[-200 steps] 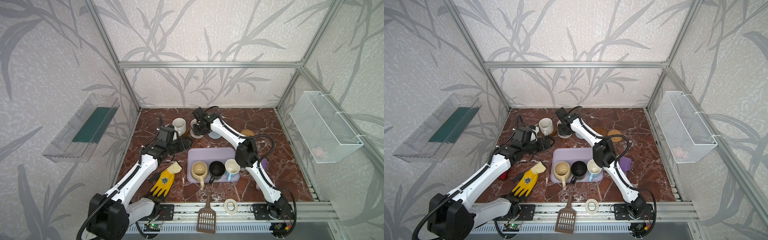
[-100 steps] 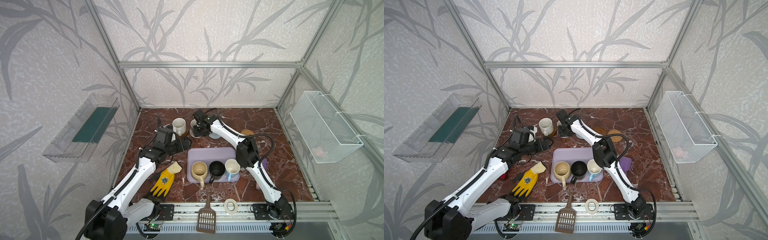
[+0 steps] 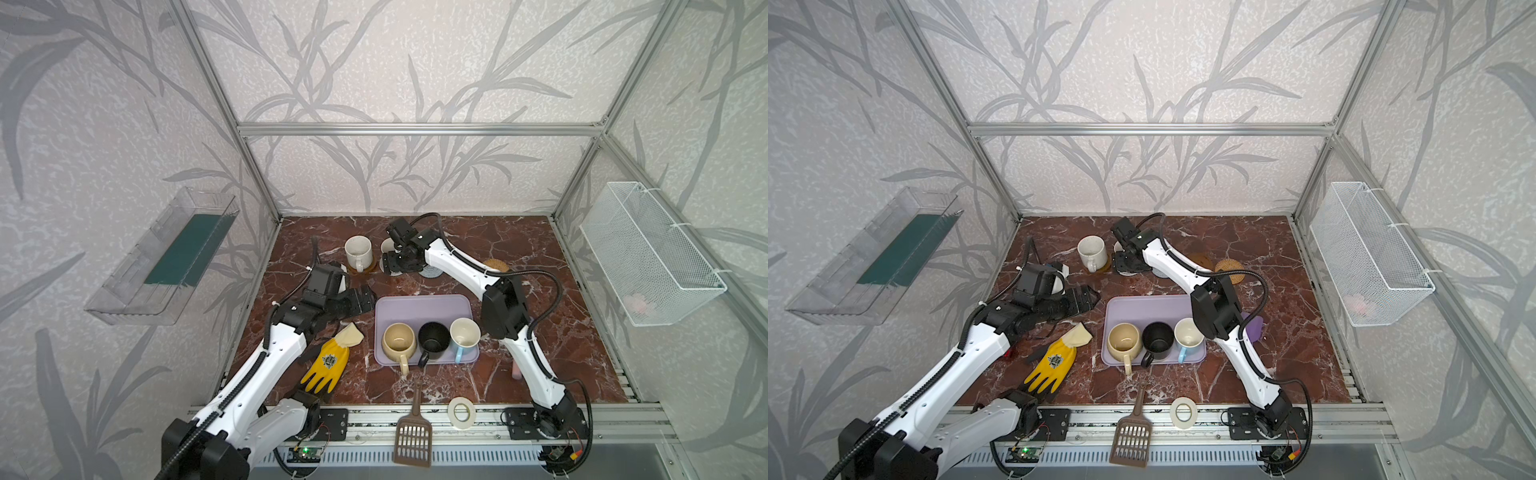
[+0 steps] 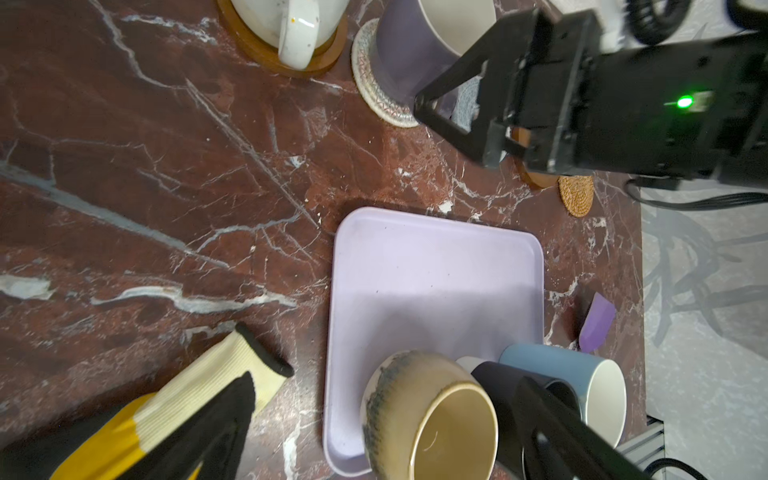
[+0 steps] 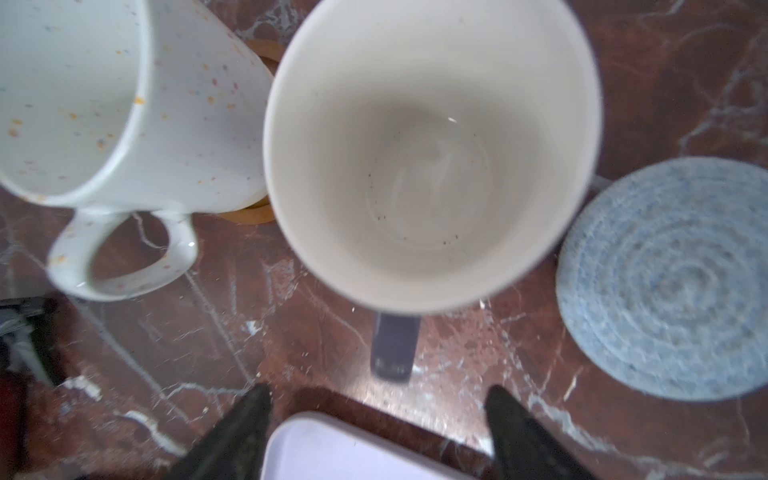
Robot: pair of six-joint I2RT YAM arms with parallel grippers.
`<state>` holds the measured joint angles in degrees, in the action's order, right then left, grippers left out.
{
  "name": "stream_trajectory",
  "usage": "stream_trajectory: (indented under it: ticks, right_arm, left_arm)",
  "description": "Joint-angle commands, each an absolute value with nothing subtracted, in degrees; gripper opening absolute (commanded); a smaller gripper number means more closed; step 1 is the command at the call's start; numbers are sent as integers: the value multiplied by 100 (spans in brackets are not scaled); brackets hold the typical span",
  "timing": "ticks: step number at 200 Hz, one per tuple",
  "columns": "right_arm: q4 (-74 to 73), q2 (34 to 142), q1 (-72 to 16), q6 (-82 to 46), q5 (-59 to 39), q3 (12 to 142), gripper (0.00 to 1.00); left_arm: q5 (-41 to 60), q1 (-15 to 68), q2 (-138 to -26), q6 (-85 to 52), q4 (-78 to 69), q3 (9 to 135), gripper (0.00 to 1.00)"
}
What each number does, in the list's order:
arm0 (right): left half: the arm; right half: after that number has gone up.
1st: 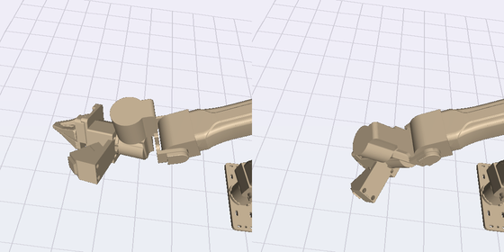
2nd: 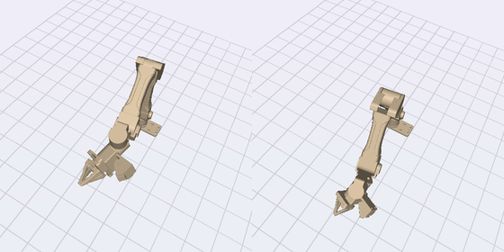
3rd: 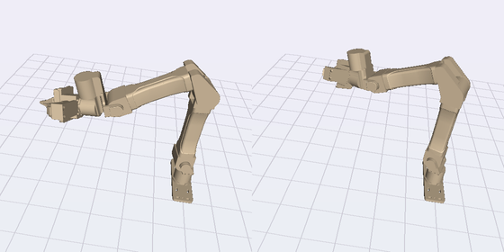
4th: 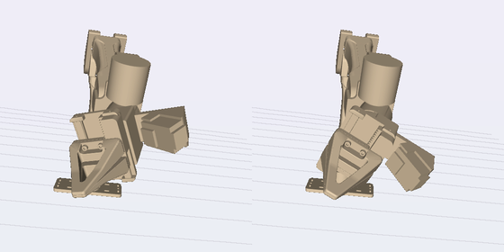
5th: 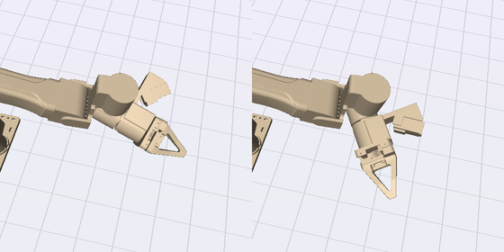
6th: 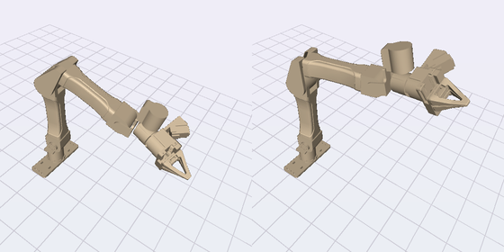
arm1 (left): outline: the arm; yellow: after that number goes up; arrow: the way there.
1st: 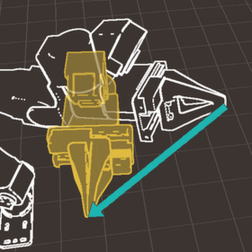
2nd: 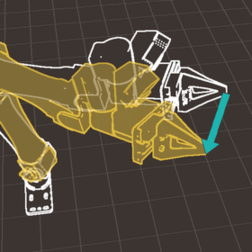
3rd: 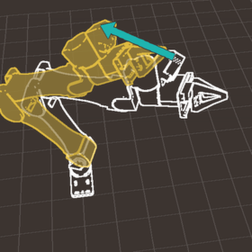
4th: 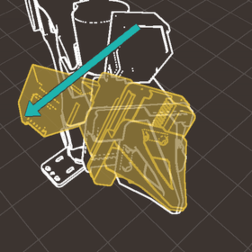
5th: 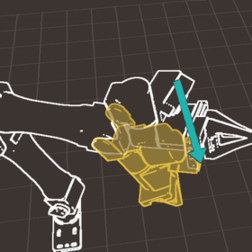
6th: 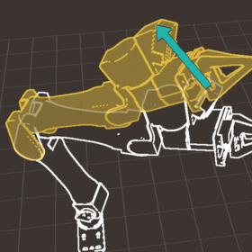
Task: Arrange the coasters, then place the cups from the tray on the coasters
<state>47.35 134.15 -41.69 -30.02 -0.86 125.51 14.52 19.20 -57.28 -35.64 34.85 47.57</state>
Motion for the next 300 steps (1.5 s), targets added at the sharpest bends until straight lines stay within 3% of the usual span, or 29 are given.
stream_trajectory:
  ticks: [1, 63, 105, 173, 232, 300]
  right_arm:
    - [4232, 12496, -4193, -2962, 0, 11985, 93]
    - [3345, 10269, -4351, -2949, 492, 9360, 97]
    - [2119, 8563, -4325, -2133, 339, 7412, 99]
    - [2662, 6905, -4313, -1922, -22, 6162, 99]
    - [2932, 5997, -4318, -2062, -70, 5273, 99]
    - [2787, 5669, -4315, -2371, -206, 4747, 99]
  left_arm:
    - [1300, 2101, -5519, -3489, 4106, 4983, 99]
    - [529, 3725, -5278, -4240, 4434, 4840, 99]
    - [103, 4589, -5286, -4814, 4319, 4665, 99]
    - [-509, 5959, -6003, -5562, 4170, 4562, 99]
    - [-761, 6413, -6776, -5758, 4061, 4684, 79]
    - [-938, 6677, -7509, -5941, 4071, 4731, 67]
